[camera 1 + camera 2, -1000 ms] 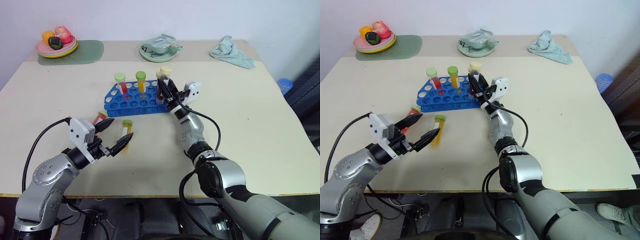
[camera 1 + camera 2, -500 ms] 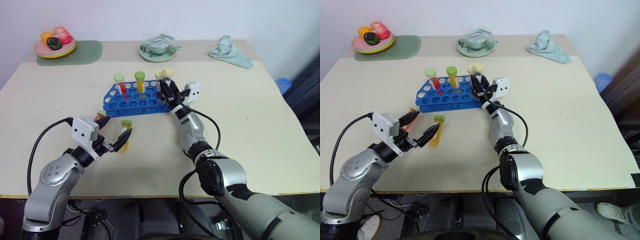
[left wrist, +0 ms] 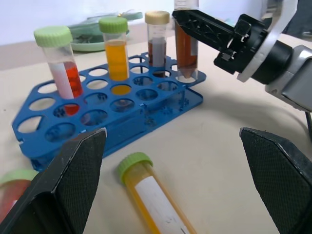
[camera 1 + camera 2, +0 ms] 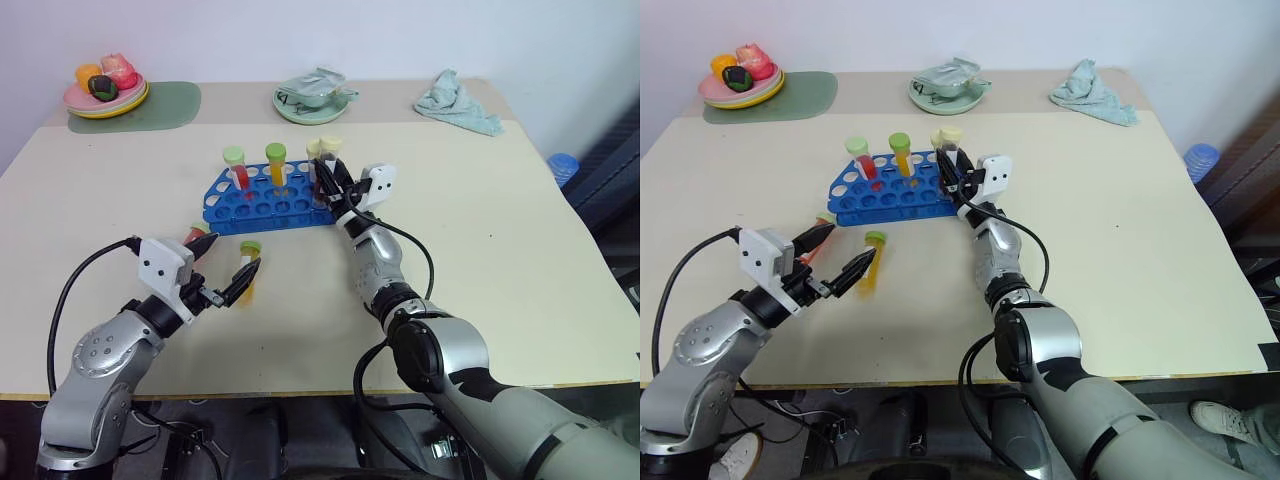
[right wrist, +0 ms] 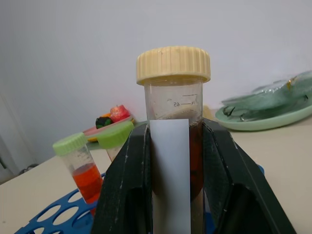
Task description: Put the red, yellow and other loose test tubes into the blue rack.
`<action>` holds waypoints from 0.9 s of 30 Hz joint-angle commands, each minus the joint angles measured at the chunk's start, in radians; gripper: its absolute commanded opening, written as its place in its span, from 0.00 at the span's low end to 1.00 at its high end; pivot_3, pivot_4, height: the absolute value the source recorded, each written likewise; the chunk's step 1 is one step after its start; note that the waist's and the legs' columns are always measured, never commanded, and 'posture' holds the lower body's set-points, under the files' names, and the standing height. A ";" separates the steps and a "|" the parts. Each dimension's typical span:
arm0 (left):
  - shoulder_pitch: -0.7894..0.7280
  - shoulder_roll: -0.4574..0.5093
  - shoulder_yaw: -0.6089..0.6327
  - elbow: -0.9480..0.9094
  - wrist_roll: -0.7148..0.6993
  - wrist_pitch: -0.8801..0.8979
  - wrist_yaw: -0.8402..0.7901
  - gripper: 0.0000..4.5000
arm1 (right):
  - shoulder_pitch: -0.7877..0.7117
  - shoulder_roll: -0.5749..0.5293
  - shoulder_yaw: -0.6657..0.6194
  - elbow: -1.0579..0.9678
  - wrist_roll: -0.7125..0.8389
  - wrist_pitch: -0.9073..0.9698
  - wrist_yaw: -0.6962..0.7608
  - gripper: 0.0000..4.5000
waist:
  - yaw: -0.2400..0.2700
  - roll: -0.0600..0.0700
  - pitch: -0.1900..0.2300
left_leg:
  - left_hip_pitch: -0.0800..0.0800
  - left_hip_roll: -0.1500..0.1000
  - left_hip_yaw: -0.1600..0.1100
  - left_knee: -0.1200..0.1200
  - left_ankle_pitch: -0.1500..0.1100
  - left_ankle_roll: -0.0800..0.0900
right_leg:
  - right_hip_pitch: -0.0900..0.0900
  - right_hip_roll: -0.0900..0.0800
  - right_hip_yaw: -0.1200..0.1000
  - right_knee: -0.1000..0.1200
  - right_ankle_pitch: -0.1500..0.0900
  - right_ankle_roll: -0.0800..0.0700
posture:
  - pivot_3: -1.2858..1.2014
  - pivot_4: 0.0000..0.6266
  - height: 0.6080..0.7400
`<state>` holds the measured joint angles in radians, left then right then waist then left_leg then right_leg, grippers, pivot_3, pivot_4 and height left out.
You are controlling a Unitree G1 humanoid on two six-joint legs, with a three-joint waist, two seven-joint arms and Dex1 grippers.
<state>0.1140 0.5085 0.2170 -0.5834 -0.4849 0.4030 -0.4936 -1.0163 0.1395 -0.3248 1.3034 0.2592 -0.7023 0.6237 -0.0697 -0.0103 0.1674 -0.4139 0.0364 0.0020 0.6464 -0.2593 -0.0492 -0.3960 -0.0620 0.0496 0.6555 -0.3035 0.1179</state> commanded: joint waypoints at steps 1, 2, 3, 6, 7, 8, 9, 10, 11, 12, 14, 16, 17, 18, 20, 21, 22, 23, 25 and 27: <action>0.011 0.019 0.046 -0.050 -0.021 -0.005 -0.008 1.00 | -0.003 0.022 -0.014 0.002 -0.003 -0.029 -0.018 0.18 | 0.000 0.000 0.000 | 0.000 0.000 0.000 0.000 0.000 0.000 | 0.000 0.000 0.000 0.000 0.000 0.000 | 0.52 0.24 1.00; 0.014 0.022 0.053 -0.054 -0.025 -0.002 -0.009 1.00 | -0.001 0.026 -0.014 0.003 -0.006 -0.032 -0.023 0.18 | 0.000 0.000 0.000 | 0.000 0.000 0.000 0.000 0.000 0.000 | 0.000 0.000 0.000 0.000 0.000 0.000 | 0.52 0.24 1.00; 0.015 0.025 0.058 -0.058 -0.029 0.001 -0.008 1.00 | 0.001 0.030 -0.016 0.004 -0.008 -0.034 -0.030 0.18 | 0.000 0.000 0.000 | 0.000 0.000 0.000 0.000 0.000 0.000 | 0.000 0.000 0.000 0.000 0.000 0.000 | 0.52 0.24 1.00; 0.024 0.031 0.073 -0.071 -0.042 0.010 -0.009 1.00 | 0.004 0.039 -0.023 0.004 -0.009 -0.050 -0.050 0.18 | 0.000 0.000 0.000 | 0.000 0.000 0.000 0.000 0.000 0.000 | 0.000 0.000 0.000 0.000 0.000 0.000 | 0.52 0.24 1.00; 0.027 0.033 0.078 -0.076 -0.049 0.013 -0.009 1.00 | 0.003 0.041 -0.025 0.004 -0.009 -0.057 -0.059 0.18 | 0.000 0.000 0.000 | 0.000 0.000 -0.001 0.000 0.000 0.000 | 0.000 0.000 0.000 0.000 0.000 0.000 | 0.52 0.24 1.00; 0.030 0.036 0.084 -0.080 -0.055 0.016 -0.009 1.00 | 0.003 0.043 -0.027 0.004 -0.010 -0.063 -0.066 0.18 | 0.000 0.000 0.000 | 0.000 0.000 -0.001 0.000 0.000 0.000 | 0.000 0.000 0.000 0.000 0.000 0.000 | 0.52 0.24 1.00; 0.031 0.039 0.088 -0.082 -0.061 0.019 -0.009 1.00 | 0.001 0.043 -0.026 0.004 -0.015 -0.070 -0.080 0.18 | 0.000 0.000 0.000 | 0.000 0.000 -0.002 0.000 0.000 0.000 | 0.000 0.000 0.000 0.000 0.000 0.000 | 0.52 0.24 1.00; 0.033 0.043 0.094 -0.085 -0.068 0.023 -0.009 1.00 | -0.001 0.042 -0.023 0.005 -0.022 -0.079 -0.098 0.18 | 0.000 0.000 0.000 | 0.000 0.000 -0.002 0.000 0.000 0.000 | 0.000 0.000 0.000 0.000 0.000 0.000 | 0.52 0.24 1.00; 0.035 0.046 0.099 -0.088 -0.075 0.027 -0.010 1.00 | -0.004 0.041 -0.021 0.006 -0.028 -0.087 -0.115 0.18 | 0.000 0.000 0.000 | 0.000 0.000 -0.002 0.000 0.000 0.000 | 0.000 0.000 0.000 0.000 0.000 0.000 | 0.52 0.24 1.00; 0.034 0.051 0.102 -0.092 -0.081 0.034 -0.009 1.00 | -0.007 0.037 -0.018 0.007 -0.037 -0.095 -0.134 0.18 | 0.000 0.000 0.000 | 0.000 0.000 -0.002 0.000 0.000 0.000 | 0.000 0.000 0.000 0.000 0.000 0.000 | 0.52 0.24 1.00; 0.030 0.063 0.108 -0.099 -0.092 0.048 -0.009 1.00 | -0.013 0.027 -0.013 0.009 -0.055 -0.106 -0.168 0.18 | 0.000 0.000 0.000 | 0.000 0.000 -0.003 0.000 0.000 0.000 | 0.000 0.000 0.000 0.000 0.000 0.000 | 0.52 0.24 1.00; 0.028 0.075 0.115 -0.106 -0.104 0.063 -0.009 1.00 | -0.017 0.018 -0.008 0.010 -0.072 -0.113 -0.194 0.18 | 0.001 0.000 0.000 | 0.000 0.000 -0.003 0.000 0.000 0.000 | 0.000 0.000 0.000 0.000 0.000 0.000 | 0.52 0.24 1.00; 0.026 0.081 0.118 -0.110 -0.111 0.070 -0.009 1.00 | -0.019 0.013 -0.006 0.011 -0.079 -0.115 -0.203 0.18 | 0.001 0.000 0.000 | 0.000 0.000 -0.003 0.000 0.000 0.000 | 0.000 0.000 0.000 0.000 0.000 0.000 | 0.52 0.24 1.00; 0.026 0.089 0.122 -0.113 -0.117 0.077 -0.010 1.00 | -0.020 0.010 -0.005 0.011 -0.085 -0.115 -0.210 0.18 | 0.001 0.000 0.000 | 0.000 0.000 -0.003 0.000 0.000 0.000 | 0.000 0.000 0.000 0.000 0.000 0.000 | 0.52 0.24 1.00; 0.029 0.100 0.131 -0.121 -0.129 0.089 -0.011 1.00 | -0.019 0.008 0.000 0.012 -0.101 -0.121 -0.223 0.18 | 0.000 0.000 0.000 | 0.000 0.000 -0.004 0.000 0.000 -0.001 | 0.000 0.000 0.000 0.000 0.000 0.000 | 0.52 0.24 1.00; 0.030 0.104 0.136 -0.125 -0.134 0.094 -0.011 1.00 | -0.016 0.010 0.002 0.012 -0.108 -0.124 -0.229 0.18 | -0.001 0.000 0.000 | 0.000 0.000 -0.004 0.000 0.000 -0.001 | 0.000 0.000 0.000 0.000 0.000 0.000 | 0.52 0.24 1.00; 0.032 0.107 0.141 -0.129 -0.139 0.099 -0.009 1.00 | -0.013 0.014 0.004 0.013 -0.113 -0.127 -0.233 0.18 | -0.001 0.000 0.000 | 0.000 0.000 -0.004 0.000 0.000 -0.001 | 0.000 0.000 0.000 0.000 0.000 0.000 | 0.52 0.24 1.00; 0.034 0.109 0.146 -0.134 -0.145 0.104 -0.008 1.00 | -0.009 0.018 0.006 0.013 -0.117 -0.130 -0.238 0.18 | -0.001 0.000 0.000 | 0.000 0.000 -0.004 0.000 0.000 -0.001 | 0.000 0.000 0.000 0.000 0.000 0.000 | 0.52 0.24 1.00; 0.040 0.115 0.157 -0.145 -0.155 0.113 -0.005 1.00 | -0.003 0.026 0.009 0.013 -0.125 -0.133 -0.250 0.18 | -0.002 0.000 0.000 | 0.001 0.000 -0.004 0.000 0.000 -0.001 | 0.000 0.000 0.000 0.000 0.000 0.000 | 0.52 0.24 1.00; 0.045 0.118 0.164 -0.154 -0.163 0.123 -0.001 1.00 | 0.001 0.034 0.011 0.014 -0.130 -0.134 -0.261 0.18 | -0.002 0.000 0.000 | 0.001 0.000 -0.004 0.000 0.000 -0.001 | 0.000 0.000 0.000 0.000 0.000 0.000 | 0.52 0.24 1.00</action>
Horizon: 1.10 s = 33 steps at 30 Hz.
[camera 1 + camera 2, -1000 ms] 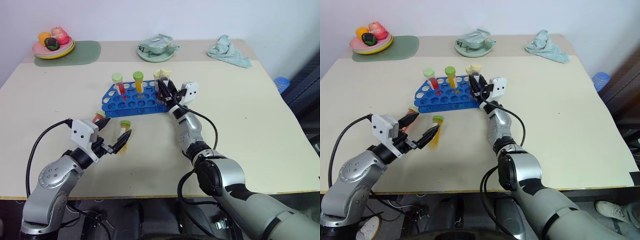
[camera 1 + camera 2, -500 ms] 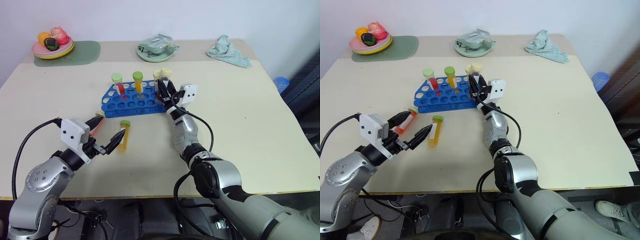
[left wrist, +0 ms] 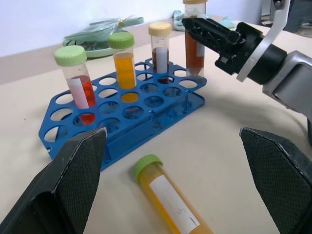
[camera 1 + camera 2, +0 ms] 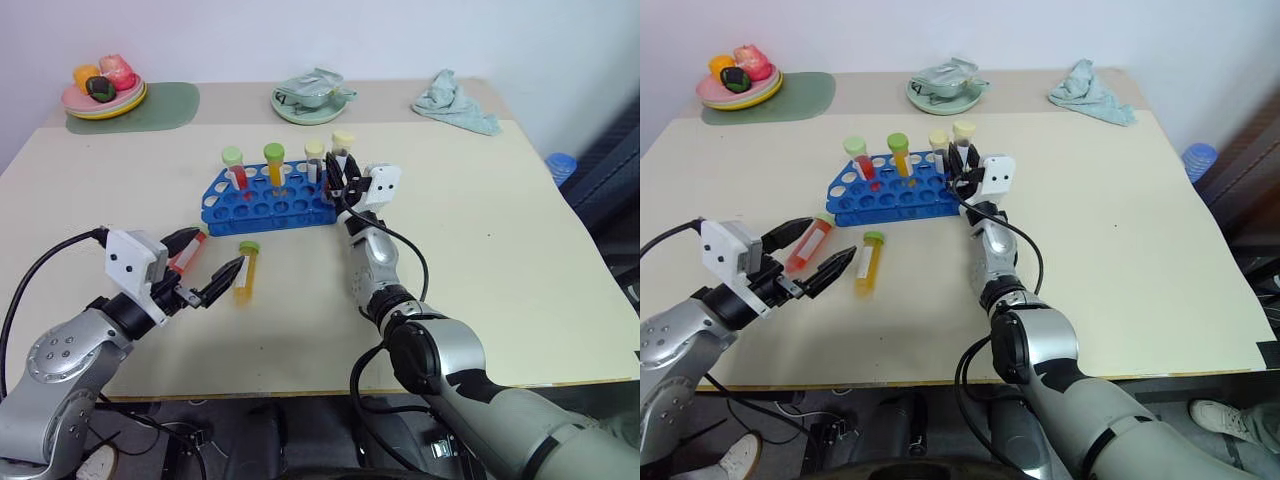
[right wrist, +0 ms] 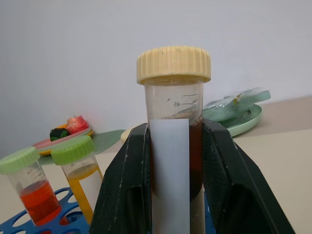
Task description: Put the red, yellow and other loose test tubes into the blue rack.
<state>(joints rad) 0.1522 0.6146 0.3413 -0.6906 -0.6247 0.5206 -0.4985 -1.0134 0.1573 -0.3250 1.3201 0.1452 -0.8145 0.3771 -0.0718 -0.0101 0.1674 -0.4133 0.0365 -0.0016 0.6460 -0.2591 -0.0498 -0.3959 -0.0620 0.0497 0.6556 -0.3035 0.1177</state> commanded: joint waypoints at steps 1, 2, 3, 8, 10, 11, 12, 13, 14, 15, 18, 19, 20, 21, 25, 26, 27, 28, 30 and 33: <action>0.007 0.012 0.042 -0.050 -0.026 0.009 0.007 1.00 | -0.001 0.021 0.010 -0.003 -0.015 -0.020 -0.015 0.18 | 0.001 0.000 0.000 | 0.000 0.000 0.000 0.000 0.000 0.000 | 0.000 0.000 0.000 0.000 0.000 0.000 | 0.52 0.24 1.00; 0.009 0.014 0.044 -0.052 -0.028 0.012 0.009 1.00 | 0.000 0.024 0.009 -0.003 -0.015 -0.020 -0.016 0.18 | 0.001 0.000 0.000 | 0.000 0.000 0.000 0.000 0.000 0.000 | 0.000 0.000 0.000 0.000 0.000 0.000 | 0.52 0.24 1.00; 0.008 0.014 0.044 -0.053 -0.030 0.014 0.011 1.00 | 0.001 0.027 0.008 -0.004 -0.013 -0.022 -0.014 0.18 | 0.001 0.000 0.000 | 0.000 0.000 0.000 0.000 0.000 0.000 | 0.000 0.000 0.000 0.000 0.000 0.000 | 0.52 0.24 1.00; -0.005 -0.002 0.004 -0.035 -0.020 0.005 0.012 1.00 | -0.001 0.022 0.019 -0.034 -0.009 -0.052 0.015 0.18 | 0.001 0.000 0.000 | 0.000 0.000 0.000 0.000 0.000 0.000 | 0.000 0.000 0.000 0.000 0.000 0.000 | 0.52 0.24 1.00; -0.014 -0.014 -0.029 -0.008 -0.005 -0.014 -0.003 1.00 | 0.002 0.016 0.028 -0.061 -0.003 -0.064 0.043 0.18 | 0.002 0.000 0.000 | 0.000 0.000 0.000 0.000 0.000 0.000 | 0.000 0.000 0.000 0.000 0.000 0.000 | 0.52 0.24 1.00; -0.020 -0.021 -0.047 0.006 0.005 -0.024 -0.009 1.00 | 0.005 0.014 0.029 -0.076 0.005 -0.068 0.063 0.18 | 0.001 0.001 0.000 | 0.000 0.000 0.000 0.000 0.000 0.000 | 0.000 0.000 0.000 0.000 0.000 0.000 | 0.52 0.24 1.00; -0.030 -0.030 -0.068 0.025 0.017 -0.036 -0.017 1.00 | 0.014 0.012 0.034 -0.104 0.015 -0.080 0.085 0.18 | 0.001 0.001 0.000 | 0.000 0.000 0.000 0.000 0.000 0.000 | 0.000 0.000 0.000 0.000 0.000 0.000 | 0.52 0.24 1.00; -0.047 -0.042 -0.092 0.049 0.028 -0.052 -0.025 1.00 | 0.029 0.010 0.042 -0.144 0.026 -0.078 0.112 0.18 | 0.002 0.001 0.000 | 0.000 0.000 0.000 0.000 0.000 0.000 | 0.000 0.000 0.000 0.000 0.000 0.000 | 0.52 0.24 1.00; -0.062 -0.053 -0.111 0.070 0.038 -0.065 -0.032 1.00 | 0.045 0.007 0.053 -0.185 0.031 -0.073 0.125 0.18 | 0.003 0.001 0.000 | 0.000 0.000 0.000 0.000 0.000 0.000 | 0.000 0.000 0.000 0.000 0.000 0.000 | 0.52 0.24 1.00; -0.077 -0.065 -0.129 0.092 0.048 -0.079 -0.039 1.00 | 0.062 0.003 0.065 -0.227 0.033 -0.062 0.131 0.18 | 0.003 0.001 0.000 | 0.000 0.000 0.000 0.000 0.000 0.000 | 0.001 0.000 0.000 0.000 0.000 0.000 | 0.52 0.24 1.00; -0.135 -0.108 -0.191 0.180 0.085 -0.135 -0.068 1.00 | 0.157 -0.028 0.119 -0.475 0.019 0.073 0.096 0.18 | 0.006 0.001 0.001 | 0.000 -0.001 0.000 0.000 0.000 0.000 | 0.001 0.000 0.000 0.000 0.000 0.000 | 0.52 0.24 1.00; -0.149 -0.118 -0.205 0.201 0.095 -0.149 -0.075 1.00 | 0.184 -0.038 0.136 -0.546 0.018 0.126 0.085 0.18 | 0.008 0.001 0.000 | 0.000 -0.001 0.000 0.000 0.000 0.000 | 0.001 -0.001 0.000 0.000 0.000 0.000 | 0.52 0.24 1.00; -0.160 -0.128 -0.214 0.222 0.102 -0.164 -0.084 1.00 | 0.216 -0.054 0.157 -0.633 0.000 0.213 0.056 0.18 | 0.008 0.001 0.000 | 0.000 -0.001 0.000 0.000 0.000 0.000 | 0.001 -0.001 0.000 0.000 0.000 0.000 | 0.52 0.24 1.00; -0.166 -0.134 -0.219 0.235 0.106 -0.174 -0.091 1.00 | 0.241 -0.066 0.175 -0.699 -0.011 0.282 0.035 0.18 | 0.007 0.001 0.000 | 0.000 -0.001 0.000 0.000 0.000 0.000 | 0.001 -0.001 0.000 0.000 0.000 0.000 | 0.52 0.24 1.00; -0.221 -0.178 -0.266 0.346 0.143 -0.246 -0.133 1.00 | 0.345 -0.210 0.206 -1.140 0.057 0.787 0.015 0.18 | 0.018 0.002 0.001 | 0.000 -0.001 0.000 0.000 0.000 0.000 | 0.000 -0.001 0.000 0.001 0.000 0.000 | 0.52 0.24 1.00; -0.230 -0.188 -0.273 0.364 0.150 -0.260 -0.140 1.00 | 0.352 -0.255 0.208 -1.210 0.085 0.903 0.025 0.18 | 0.020 0.002 0.001 | 0.000 -0.001 0.000 0.001 0.000 0.000 | 0.000 -0.001 0.000 0.001 0.000 0.000 | 0.52 0.24 1.00; -0.236 -0.195 -0.277 0.376 0.155 -0.270 -0.145 1.00 | 0.358 -0.285 0.211 -1.261 0.107 0.988 0.030 0.18 | 0.025 0.002 0.001 | 0.000 -0.001 0.000 0.001 0.000 0.000 | 0.000 -0.001 0.000 0.001 0.000 0.000 | 0.52 0.24 1.00; -0.243 -0.201 -0.282 0.392 0.159 -0.285 -0.156 1.00 | 0.354 -0.337 0.208 -1.317 0.132 1.105 0.041 0.18 | 0.027 0.002 0.001 | 0.000 -0.001 0.001 0.001 0.000 0.000 | 0.000 -0.001 0.001 0.000 0.000 0.000 | 0.52 0.24 1.00; -0.254 -0.212 -0.295 0.422 0.166 -0.310 -0.178 1.00 | 0.346 -0.444 0.208 -1.395 0.160 1.293 0.067 0.18 | 0.030 0.002 0.001 | 0.000 -0.001 0.001 0.001 0.000 0.000 | 0.000 -0.001 0.000 0.000 0.000 0.000 | 0.52 0.24 1.00; -0.267 -0.219 -0.311 0.462 0.183 -0.350 -0.212 1.00 | 0.331 -0.562 0.178 -1.484 0.238 1.542 0.079 0.18 | 0.032 0.002 0.001 | 0.000 -0.001 0.003 0.001 0.000 0.001 | 0.001 -0.001 0.000 -0.001 0.000 0.000 | 0.52 0.24 1.00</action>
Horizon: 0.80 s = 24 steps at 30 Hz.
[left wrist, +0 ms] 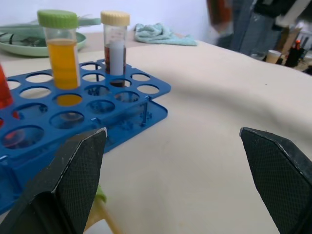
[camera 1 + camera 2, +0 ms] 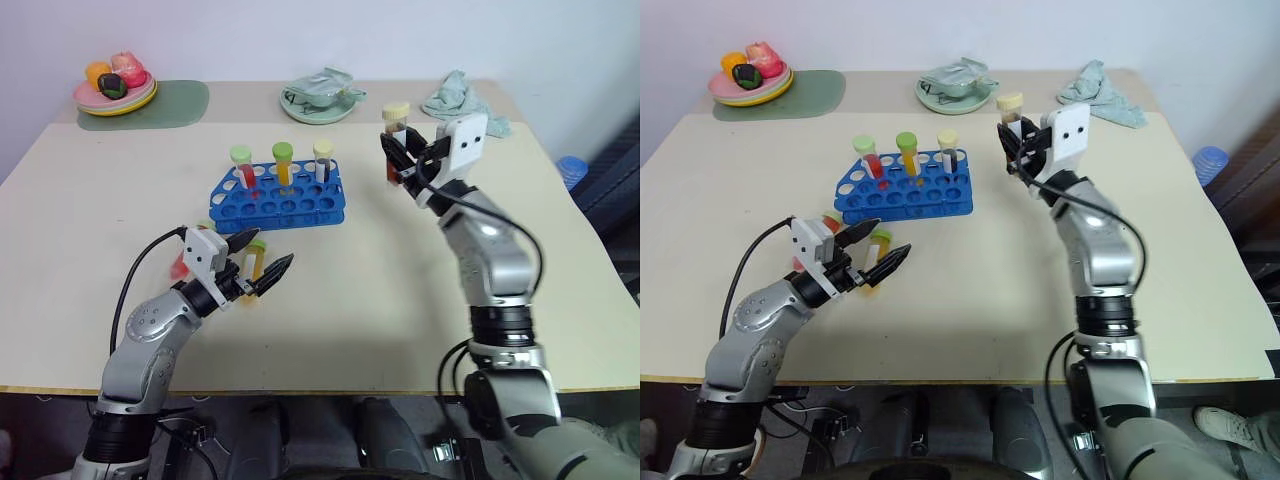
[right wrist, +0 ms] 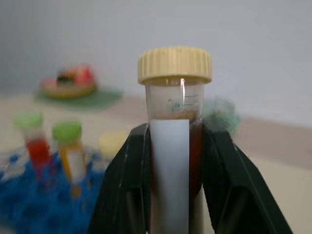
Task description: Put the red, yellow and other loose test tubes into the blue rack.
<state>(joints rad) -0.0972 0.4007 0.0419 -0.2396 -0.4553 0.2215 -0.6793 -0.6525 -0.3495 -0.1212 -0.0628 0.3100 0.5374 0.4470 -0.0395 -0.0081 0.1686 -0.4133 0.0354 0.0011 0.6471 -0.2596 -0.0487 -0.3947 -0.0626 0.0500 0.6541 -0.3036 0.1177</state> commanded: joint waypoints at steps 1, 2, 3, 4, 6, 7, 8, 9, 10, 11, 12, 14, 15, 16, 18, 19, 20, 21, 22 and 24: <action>-0.021 -0.006 -0.013 0.020 0.015 -0.061 -0.041 1.00 | -0.032 -0.093 -0.031 -0.124 0.104 0.283 0.019 0.18 | 0.000 0.000 0.000 | 0.000 0.000 0.001 0.000 0.000 0.000 | 0.000 0.000 0.000 0.000 0.000 0.000 | 0.52 0.24 1.00; -0.025 -0.006 -0.015 0.030 0.018 -0.071 -0.051 1.00 | -0.033 -0.131 -0.032 -0.141 0.138 0.386 0.034 0.18 | 0.000 0.000 0.000 | 0.000 0.000 0.001 0.000 0.000 0.000 | 0.000 0.000 0.000 0.000 0.000 0.000 | 0.52 0.24 1.00; -0.029 -0.006 -0.018 0.038 0.021 -0.081 -0.060 1.00 | -0.032 -0.171 -0.021 -0.156 0.156 0.472 0.046 0.18 | 0.000 0.000 0.000 | 0.000 0.000 0.002 0.000 0.000 0.000 | 0.000 0.000 0.000 0.000 0.000 0.000 | 0.52 0.24 1.00; -0.031 -0.006 -0.019 0.045 0.023 -0.090 -0.067 1.00 | -0.027 -0.217 0.006 -0.173 0.152 0.534 0.055 0.18 | 0.000 0.000 0.000 | 0.000 0.000 0.002 0.000 0.000 0.000 | 0.000 0.000 0.000 -0.001 0.000 0.000 | 0.52 0.24 1.00; -0.034 -0.011 -0.023 0.055 0.028 -0.102 -0.074 1.00 | -0.024 -0.273 0.031 -0.187 0.195 0.670 0.087 0.18 | 0.000 0.000 0.000 | 0.000 0.000 0.001 0.000 0.000 0.001 | 0.001 0.000 0.000 -0.001 0.000 0.000 | 0.52 0.24 1.00; -0.035 -0.013 -0.025 0.058 0.030 -0.106 -0.075 1.00 | -0.025 -0.284 0.030 -0.187 0.221 0.718 0.101 0.18 | -0.001 0.000 0.000 | 0.000 0.000 0.001 0.000 -0.001 0.001 | 0.001 0.000 0.000 -0.001 0.000 0.000 | 0.52 0.24 1.00; -0.036 -0.018 -0.028 0.061 0.033 -0.112 -0.076 1.00 | -0.033 -0.293 0.038 -0.178 0.234 0.781 0.101 0.18 | -0.002 0.000 0.000 | 0.000 0.000 0.001 0.000 -0.001 0.001 | 0.001 0.000 0.000 -0.002 0.000 0.000 | 0.52 0.24 1.00; -0.035 -0.022 -0.033 0.063 0.038 -0.118 -0.079 1.00 | -0.041 -0.301 0.051 -0.165 0.242 0.836 0.103 0.18 | -0.002 0.000 0.000 | 0.000 0.000 0.001 0.000 -0.001 0.001 | 0.001 0.000 0.000 -0.002 0.000 0.000 | 0.52 0.24 1.00; -0.033 -0.026 -0.040 0.062 0.042 -0.124 -0.082 1.00 | -0.046 -0.323 0.078 -0.159 0.247 0.870 0.116 0.18 | -0.002 0.000 0.000 | 0.000 0.000 0.001 0.000 -0.001 0.001 | 0.001 0.001 0.000 -0.002 0.000 0.000 | 0.52 0.24 1.00; -0.031 -0.031 -0.048 0.060 0.046 -0.128 -0.083 1.00 | -0.048 -0.346 0.102 -0.157 0.253 0.891 0.134 0.18 | -0.001 0.000 0.000 | 0.000 0.000 0.001 0.000 -0.001 0.001 | 0.001 0.001 0.000 -0.002 0.000 0.000 | 0.52 0.24 1.00; -0.030 -0.035 -0.052 0.058 0.048 -0.130 -0.084 1.00 | -0.051 -0.365 0.123 -0.157 0.260 0.909 0.151 0.18 | 0.001 0.000 0.000 | 0.000 0.000 0.001 0.000 -0.001 0.001 | 0.001 0.001 0.000 -0.002 0.000 0.000 | 0.52 0.24 1.00; -0.029 -0.042 -0.060 0.056 0.051 -0.133 -0.085 1.00 | -0.049 -0.415 0.181 -0.149 0.268 0.932 0.188 0.18 | 0.004 0.000 0.000 | 0.000 0.000 0.001 0.000 -0.001 0.002 | 0.001 0.000 0.000 -0.003 0.000 0.000 | 0.52 0.24 1.00; -0.029 -0.046 -0.064 0.056 0.053 -0.135 -0.085 1.00 | -0.044 -0.437 0.210 -0.141 0.266 0.930 0.204 0.18 | 0.007 0.000 0.000 | -0.001 0.000 0.001 0.001 -0.001 0.002 | 0.001 0.000 0.000 -0.003 0.000 0.000 | 0.52 0.24 1.00; -0.029 -0.048 -0.067 0.056 0.056 -0.137 -0.085 1.00 | -0.040 -0.450 0.231 -0.129 0.263 0.923 0.216 0.18 | 0.009 -0.001 0.000 | -0.001 0.000 0.001 0.001 -0.001 0.002 | 0.001 0.000 0.000 -0.004 0.000 0.000 | 0.52 0.24 1.00; -0.031 -0.051 -0.070 0.063 0.059 -0.144 -0.087 1.00 | -0.041 -0.455 0.269 -0.085 0.244 0.888 0.231 0.18 | 0.013 -0.001 0.000 | -0.001 0.000 0.001 0.001 -0.001 0.002 | 0.002 0.000 0.000 -0.004 0.000 0.000 | 0.52 0.24 1.00; -0.031 -0.052 -0.071 0.066 0.061 -0.147 -0.087 1.00 | -0.046 -0.456 0.286 -0.063 0.233 0.871 0.236 0.18 | 0.014 -0.001 0.000 | -0.001 0.000 0.002 0.001 -0.001 0.002 | 0.002 0.001 0.000 -0.004 0.000 0.000 | 0.52 0.24 1.00; -0.032 -0.053 -0.071 0.068 0.062 -0.149 -0.088 1.00 | -0.053 -0.456 0.300 -0.044 0.223 0.859 0.240 0.18 | 0.016 -0.001 0.000 | -0.001 0.000 0.002 0.001 -0.001 0.002 | 0.002 0.001 0.000 -0.004 0.000 0.000 | 0.52 0.24 1.00; -0.034 -0.053 -0.069 0.070 0.062 -0.150 -0.088 1.00 | -0.063 -0.454 0.312 -0.026 0.216 0.849 0.244 0.29 | 0.018 -0.001 0.000 | -0.001 0.000 0.002 0.001 -0.001 0.002 | 0.001 0.001 0.000 -0.004 0.000 0.000 | 0.52 0.24 1.00; -0.035 -0.052 -0.068 0.071 0.062 -0.150 -0.089 1.00 | -0.070 -0.454 0.325 -0.012 0.208 0.838 0.251 0.41 | 0.020 -0.001 0.000 | -0.001 0.000 0.002 0.001 -0.001 0.002 | 0.001 0.001 0.000 -0.004 0.000 0.000 | 0.52 0.24 1.00; -0.036 -0.051 -0.067 0.073 0.063 -0.151 -0.090 1.00 | -0.080 -0.453 0.343 0.008 0.196 0.821 0.261 0.63 | 0.021 -0.001 0.000 | -0.001 0.000 0.002 0.001 -0.001 0.002 | 0.001 0.001 0.000 -0.004 0.000 0.000 | 0.52 0.24 1.00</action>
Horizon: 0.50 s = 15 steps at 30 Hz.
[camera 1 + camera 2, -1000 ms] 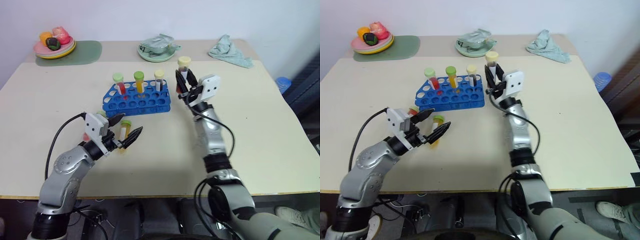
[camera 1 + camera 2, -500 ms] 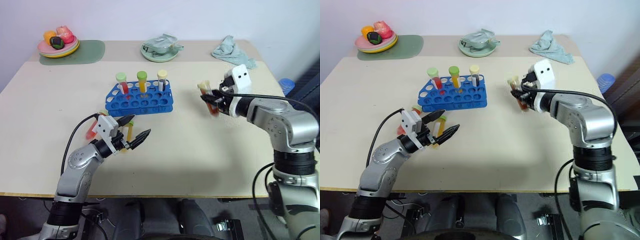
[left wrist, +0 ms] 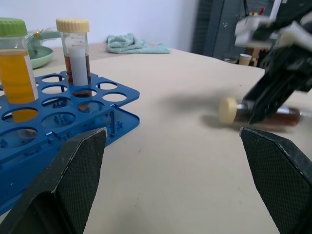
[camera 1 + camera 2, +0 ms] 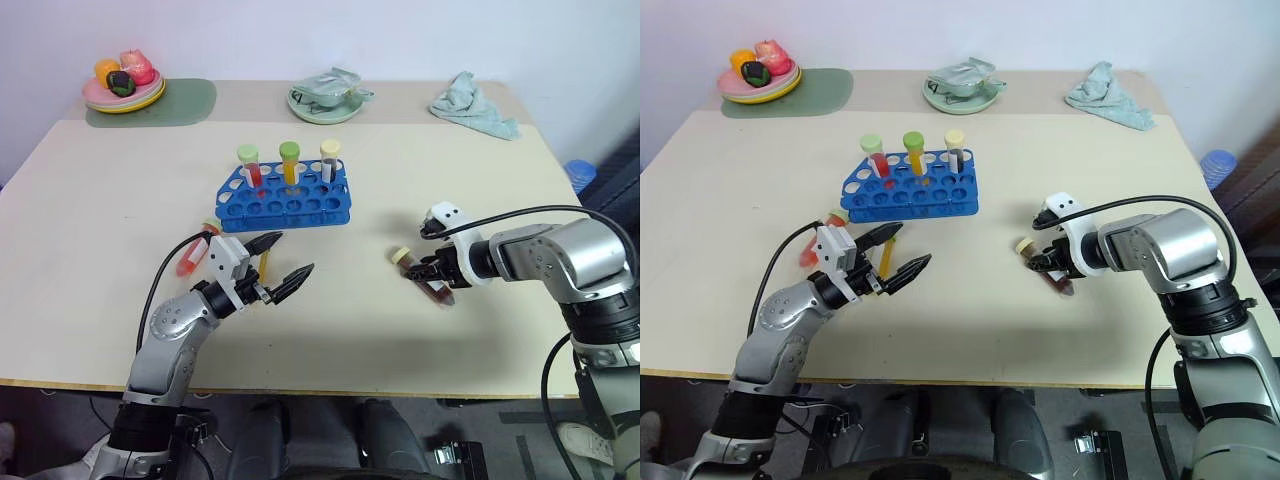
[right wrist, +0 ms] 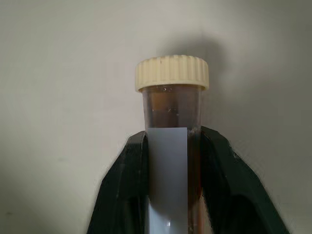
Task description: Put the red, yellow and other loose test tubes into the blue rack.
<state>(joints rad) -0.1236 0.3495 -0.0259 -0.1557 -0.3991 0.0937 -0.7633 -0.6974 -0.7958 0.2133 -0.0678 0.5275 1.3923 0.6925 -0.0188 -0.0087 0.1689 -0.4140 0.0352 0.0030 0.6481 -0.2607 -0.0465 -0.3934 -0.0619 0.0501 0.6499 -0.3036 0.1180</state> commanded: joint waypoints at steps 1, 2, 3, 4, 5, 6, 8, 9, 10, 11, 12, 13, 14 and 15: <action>-0.009 0.001 0.001 -0.009 0.009 -0.025 -0.006 1.00 | -0.038 -0.002 0.012 0.024 -0.025 -0.033 0.014 0.75 | 0.003 0.000 0.000 | 0.000 0.000 0.000 0.000 0.000 0.000 | 0.000 0.000 0.000 0.000 0.000 0.000 | 0.52 0.24 1.00; -0.007 0.001 0.000 -0.009 0.011 -0.027 -0.006 1.00 | -0.038 0.001 0.014 0.031 -0.028 -0.031 0.014 0.85 | 0.004 0.000 0.000 | 0.000 0.000 0.000 0.000 0.000 0.000 | 0.000 0.000 0.000 0.000 0.000 0.000 | 0.52 0.24 1.00; -0.005 0.003 -0.002 -0.008 0.017 -0.027 -0.005 1.00 | -0.040 -0.002 0.030 0.033 -0.041 -0.033 0.009 0.95 | 0.005 0.000 0.000 | 0.000 0.000 0.000 0.000 0.000 0.000 | 0.000 0.000 0.000 0.000 0.000 0.000 | 0.52 0.24 1.00; -0.002 0.003 -0.003 -0.010 0.019 -0.026 -0.004 1.00 | -0.047 -0.009 0.058 0.029 -0.049 -0.019 0.010 0.95 | 0.005 0.000 0.000 | 0.000 0.000 0.000 0.000 0.000 0.000 | 0.001 0.000 0.000 -0.001 0.000 0.000 | 0.52 0.24 1.00; 0.000 0.002 -0.004 -0.011 0.020 -0.024 -0.003 1.00 | -0.057 -0.015 0.085 0.023 -0.054 0.000 0.010 0.95 | 0.004 0.000 0.000 | 0.000 0.000 0.000 0.000 0.000 0.000 | 0.001 0.000 0.000 -0.001 0.000 0.000 | 0.52 0.24 1.00; 0.003 0.001 -0.004 -0.012 0.021 -0.024 -0.003 1.00 | -0.064 -0.014 0.097 0.019 -0.057 0.019 0.005 0.95 | 0.004 0.000 0.000 | 0.000 0.000 0.000 0.001 0.000 0.000 | 0.001 0.000 0.000 -0.001 0.000 0.000 | 0.52 0.24 1.00; 0.007 0.000 -0.005 -0.012 0.023 -0.026 -0.005 1.00 | -0.083 0.004 0.083 0.025 -0.044 0.070 0.000 0.95 | 0.005 0.000 0.000 | 0.000 0.000 0.000 0.000 0.000 0.000 | 0.001 0.000 0.000 -0.001 0.000 0.000 | 0.52 0.24 1.00; 0.008 0.000 -0.005 -0.012 0.024 -0.026 -0.006 1.00 | -0.097 0.011 0.086 0.026 -0.044 0.098 -0.009 0.95 | 0.005 0.000 0.000 | 0.000 0.000 -0.001 0.000 0.000 0.000 | 0.001 0.000 0.000 -0.001 0.000 0.000 | 0.52 0.24 1.00; 0.009 0.000 -0.005 -0.012 0.023 -0.025 -0.006 1.00 | -0.110 0.018 0.086 0.027 -0.044 0.127 -0.018 0.95 | 0.005 0.000 0.000 | 0.000 0.000 -0.001 0.000 0.000 0.000 | 0.001 0.000 0.000 -0.001 0.000 0.000 | 0.52 0.24 1.00; 0.009 0.000 -0.005 -0.012 0.023 -0.024 -0.007 1.00 | -0.121 0.027 0.086 0.027 -0.040 0.155 -0.023 0.95 | 0.006 0.000 0.000 | 0.000 0.000 -0.001 0.000 0.000 0.000 | 0.001 0.000 0.000 -0.001 0.000 0.000 | 0.52 0.24 1.00; 0.009 -0.001 -0.006 -0.012 0.023 -0.024 -0.007 1.00 | -0.130 0.033 0.085 0.028 -0.036 0.178 -0.026 0.95 | 0.007 0.000 0.000 | 0.000 0.000 -0.001 0.000 0.000 0.000 | 0.001 0.000 0.000 -0.001 0.000 0.000 | 0.52 0.24 1.00; 0.008 -0.002 -0.008 -0.010 0.024 -0.024 -0.007 1.00 | -0.138 0.037 0.088 0.029 -0.035 0.197 -0.031 0.95 | 0.007 0.000 0.000 | 0.000 0.000 -0.001 0.000 0.000 0.000 | 0.001 0.000 0.000 -0.001 0.000 0.000 | 0.52 0.24 1.00; 0.009 -0.003 -0.009 -0.009 0.024 -0.025 -0.008 1.00 | -0.143 0.041 0.092 0.028 -0.036 0.211 -0.037 0.95 | 0.008 0.000 0.000 | 0.000 0.000 -0.001 0.000 0.000 0.000 | 0.001 0.000 0.000 -0.001 0.000 0.000 | 0.52 0.24 1.00; 0.008 -0.005 -0.011 -0.007 0.025 -0.026 -0.008 1.00 | -0.147 0.043 0.097 0.028 -0.037 0.218 -0.041 0.95 | 0.008 0.000 0.000 | 0.000 0.000 -0.001 0.000 0.000 0.000 | 0.001 0.000 0.000 -0.001 0.000 0.000 | 0.52 0.24 1.00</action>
<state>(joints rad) -0.1141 0.3485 -0.0274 -0.1477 -0.3781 0.0896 -0.7652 -0.8344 -0.7564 0.2969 -0.0356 0.4865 1.5780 0.6587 -0.0111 -0.0090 0.1686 -0.4141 0.0351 0.0025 0.6484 -0.2610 -0.0460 -0.3926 -0.0621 0.0498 0.6490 -0.3036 0.1180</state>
